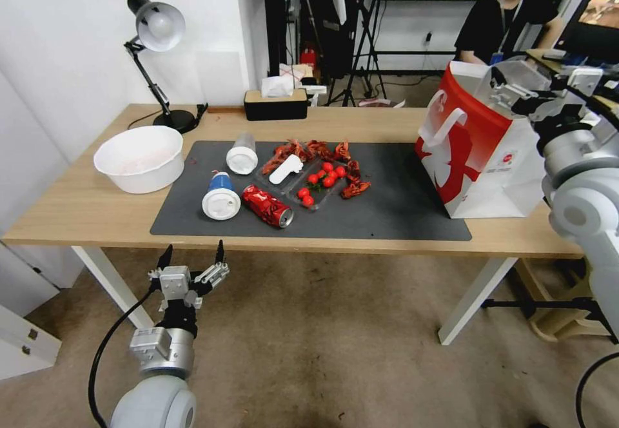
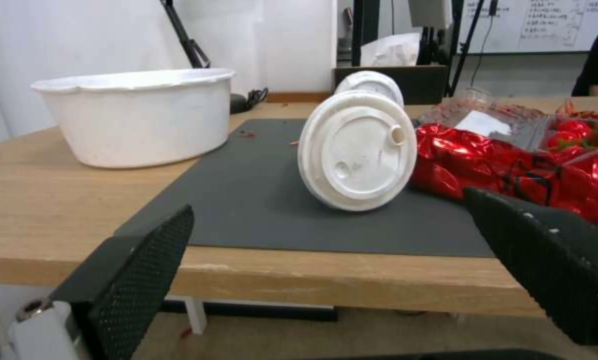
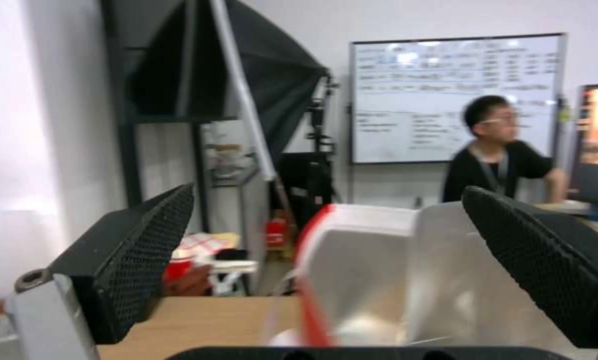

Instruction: Pick up the trash from the table and place it into the takeout bag.

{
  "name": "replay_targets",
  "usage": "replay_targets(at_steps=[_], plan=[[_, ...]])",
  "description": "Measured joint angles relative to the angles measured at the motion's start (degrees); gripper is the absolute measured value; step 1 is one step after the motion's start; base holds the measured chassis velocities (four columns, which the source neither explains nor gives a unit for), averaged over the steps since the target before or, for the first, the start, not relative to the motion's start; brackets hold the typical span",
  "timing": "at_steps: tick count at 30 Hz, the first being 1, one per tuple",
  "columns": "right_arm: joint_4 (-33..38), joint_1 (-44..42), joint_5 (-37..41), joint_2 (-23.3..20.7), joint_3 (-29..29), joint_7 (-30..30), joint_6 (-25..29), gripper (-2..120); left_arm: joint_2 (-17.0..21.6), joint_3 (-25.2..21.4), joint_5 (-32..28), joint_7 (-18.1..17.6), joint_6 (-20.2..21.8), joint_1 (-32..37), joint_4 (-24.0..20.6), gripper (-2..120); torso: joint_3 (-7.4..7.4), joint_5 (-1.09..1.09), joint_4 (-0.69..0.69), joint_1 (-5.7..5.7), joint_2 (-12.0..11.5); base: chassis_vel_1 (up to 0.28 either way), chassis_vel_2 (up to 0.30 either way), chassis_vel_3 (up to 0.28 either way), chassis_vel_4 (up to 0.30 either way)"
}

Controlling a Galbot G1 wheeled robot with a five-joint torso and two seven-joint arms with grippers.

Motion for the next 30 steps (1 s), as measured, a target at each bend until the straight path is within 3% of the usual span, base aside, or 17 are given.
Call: replay_targets(at_steps=[3, 6, 13, 15, 17, 23, 25, 30], plan=[[3.40, -3.89, 0.66, 0.25, 1.14, -1.95, 1.47, 100, 0.01, 0.01, -0.07, 0.03, -0.05, -0.03, 0.03, 100, 0.00, 0.01, 0.00, 0.00, 0.00, 0.000, 0.000, 0.000, 0.000], [9.28, -13.39, -2.18, 1.52, 3.98, -2.93, 2.57, 100, -0.02, 0.01, -0.41, 0.17, -0.17, 0.22, 0.03, 100, 0.00, 0.01, -0.01, 0.00, 0.00, 0.000, 0.000, 0.000, 0.000], [11.98, -20.45, -6.00, 4.70, 4.69, -3.63, 3.78, 100, -0.12, 0.09, -0.54, 0.34, -0.21, 0.44, -0.10, 100, 0.00, 0.00, 0.00, 0.00, 0.00, 0.000, 0.000, 0.000, 0.000], [12.66, -23.50, -8.41, 7.37, 4.69, -4.52, 5.28, 100, -0.16, 0.08, -0.55, 0.39, -0.26, 0.48, -0.19, 100, 0.00, 0.00, 0.00, 0.00, 0.00, 0.000, 0.000, 0.000, 0.000], [12.33, -27.12, -12.53, 10.84, 4.16, -6.53, 8.55, 100, -0.16, 0.01, -0.58, 0.41, -0.41, 0.60, -0.22, 100, -0.01, 0.01, 0.00, 0.00, 0.00, 0.000, 0.000, 0.000, 0.000], [10.24, -32.96, -17.28, 15.96, 3.31, -10.14, 16.24, 100, -0.10, -0.20, -0.73, 0.48, -0.63, 0.77, -0.24, 100, 0.00, 0.01, 0.00, 0.00, 0.00, 0.000, 0.000, 0.000, 0.000], [8.03, -37.14, -19.14, 18.83, 2.60, -12.91, 22.75, 100, -0.14, -0.18, -0.76, 0.52, -0.71, 0.72, -0.19, 100, 0.00, 0.00, -0.01, 0.00, 0.00, 0.000, 0.000, 0.000, 0.000], [5.81, -40.56, -21.47, 20.81, 2.14, -14.47, 28.00, 100, -0.12, 0.06, -0.77, 0.58, -0.73, 0.57, 0.03, 100, 0.00, 0.01, -0.01, 0.00, 0.00, 0.000, 0.000, 0.000, 0.000]])
